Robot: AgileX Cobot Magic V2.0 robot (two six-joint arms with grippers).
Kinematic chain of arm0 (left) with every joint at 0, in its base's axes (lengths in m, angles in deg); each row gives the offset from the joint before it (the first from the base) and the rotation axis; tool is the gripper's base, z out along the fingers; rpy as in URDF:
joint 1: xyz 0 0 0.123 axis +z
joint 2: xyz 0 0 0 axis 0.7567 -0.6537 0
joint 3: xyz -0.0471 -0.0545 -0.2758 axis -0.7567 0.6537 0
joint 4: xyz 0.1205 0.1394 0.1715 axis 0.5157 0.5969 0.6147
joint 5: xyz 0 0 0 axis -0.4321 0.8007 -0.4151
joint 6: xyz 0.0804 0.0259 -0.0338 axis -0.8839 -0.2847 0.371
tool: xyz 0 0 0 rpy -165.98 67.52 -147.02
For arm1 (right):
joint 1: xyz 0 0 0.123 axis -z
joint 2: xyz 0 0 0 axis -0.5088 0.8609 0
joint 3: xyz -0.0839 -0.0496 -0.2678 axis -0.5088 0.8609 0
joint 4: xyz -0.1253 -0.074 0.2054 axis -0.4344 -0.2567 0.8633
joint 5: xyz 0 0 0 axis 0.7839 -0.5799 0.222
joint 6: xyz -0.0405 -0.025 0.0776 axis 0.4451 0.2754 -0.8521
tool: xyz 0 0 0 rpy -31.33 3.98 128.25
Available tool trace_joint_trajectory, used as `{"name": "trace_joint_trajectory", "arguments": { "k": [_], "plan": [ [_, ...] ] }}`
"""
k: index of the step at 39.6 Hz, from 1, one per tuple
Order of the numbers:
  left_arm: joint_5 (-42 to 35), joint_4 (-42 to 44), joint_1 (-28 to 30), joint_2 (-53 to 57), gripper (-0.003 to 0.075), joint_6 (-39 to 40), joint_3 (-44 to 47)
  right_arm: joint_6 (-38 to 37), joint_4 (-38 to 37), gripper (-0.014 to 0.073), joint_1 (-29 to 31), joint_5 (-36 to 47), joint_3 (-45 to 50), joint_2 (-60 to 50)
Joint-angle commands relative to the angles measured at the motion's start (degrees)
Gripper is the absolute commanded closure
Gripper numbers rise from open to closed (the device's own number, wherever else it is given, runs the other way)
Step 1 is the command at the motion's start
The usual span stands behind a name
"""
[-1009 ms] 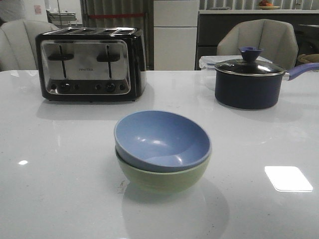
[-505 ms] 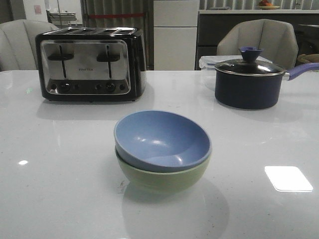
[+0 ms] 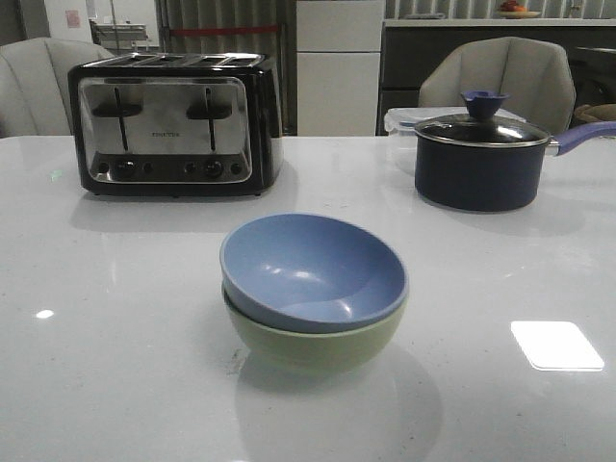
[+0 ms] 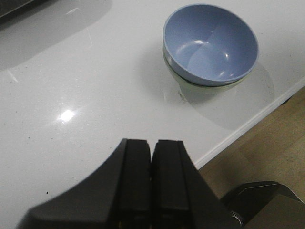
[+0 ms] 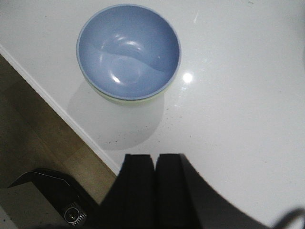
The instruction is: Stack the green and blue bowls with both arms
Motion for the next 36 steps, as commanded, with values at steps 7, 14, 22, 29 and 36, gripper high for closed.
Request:
{"name": "trace_joint_trajectory", "arguments": {
  "k": [7, 14, 22, 29, 36],
  "plan": [
    [-3.8, -0.3, -0.3, 0.4, 0.0627, 0.6, -1.5, 0.1, 0.3, 0.0536, 0.1, 3.4, -1.6, -0.2],
    [-3.8, -0.3, -0.3, 0.4, 0.0627, 0.6, -1.5, 0.1, 0.3, 0.0536, 0.1, 3.4, -1.6, -0.2],
    [-4.3, 1.2, 0.4, 2.4, 0.0627, 0.6, -1.0, 0.1, 0.3, 0.0536, 0.1, 3.3, -1.6, -0.2],
    [-9.6, 2.2, 9.1, 8.7, 0.0627, 0.6, 1.5, 0.1, 0.3, 0.0536, 0.1, 3.3, -1.6, -0.2],
    [-24.2, -2.1, 19.3, 18.7, 0.0627, 0.6, 11.8, 0.1, 0.3, 0.0536, 0.1, 3.3, -1.6, -0.2]
  ]
}}
